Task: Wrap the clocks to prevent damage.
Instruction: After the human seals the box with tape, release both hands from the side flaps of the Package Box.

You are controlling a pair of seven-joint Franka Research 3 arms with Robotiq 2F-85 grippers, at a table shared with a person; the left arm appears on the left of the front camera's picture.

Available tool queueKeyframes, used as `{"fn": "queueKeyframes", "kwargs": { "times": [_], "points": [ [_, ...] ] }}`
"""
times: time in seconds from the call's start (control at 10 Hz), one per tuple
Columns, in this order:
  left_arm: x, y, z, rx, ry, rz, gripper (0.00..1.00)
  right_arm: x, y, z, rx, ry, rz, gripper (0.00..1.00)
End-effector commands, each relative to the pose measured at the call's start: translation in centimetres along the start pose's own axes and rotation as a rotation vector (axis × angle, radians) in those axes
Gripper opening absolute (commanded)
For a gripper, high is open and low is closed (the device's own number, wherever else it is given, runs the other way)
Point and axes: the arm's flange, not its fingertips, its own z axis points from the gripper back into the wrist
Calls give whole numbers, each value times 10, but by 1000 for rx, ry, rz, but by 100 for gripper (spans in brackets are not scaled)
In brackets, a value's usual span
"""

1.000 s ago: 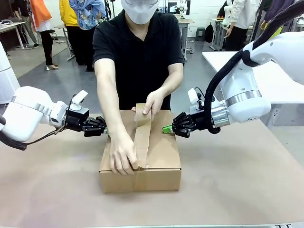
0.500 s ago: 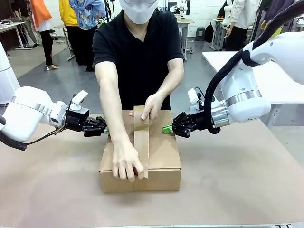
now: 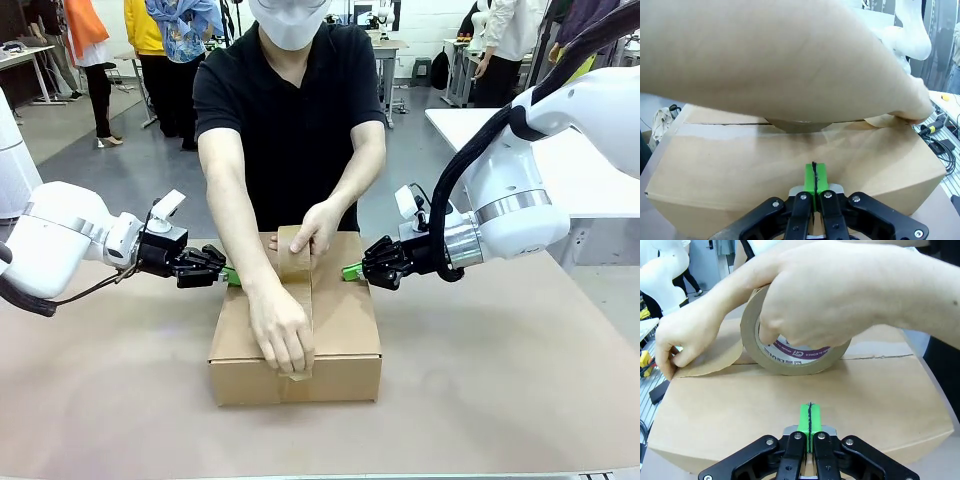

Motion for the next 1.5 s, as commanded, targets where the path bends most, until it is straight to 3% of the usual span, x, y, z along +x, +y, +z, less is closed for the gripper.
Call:
{"fn": "queueKeyframes", "kwargs": {
  "times": [0.0,1.4],
  "points": [
    [-1,0,-1,2,3,0,1,-2,0,-2,-8,3,-17,1],
    [-1,0,-1,2,3,0,1,-2,0,-2,-8,3,-17,1]
  ]
}}
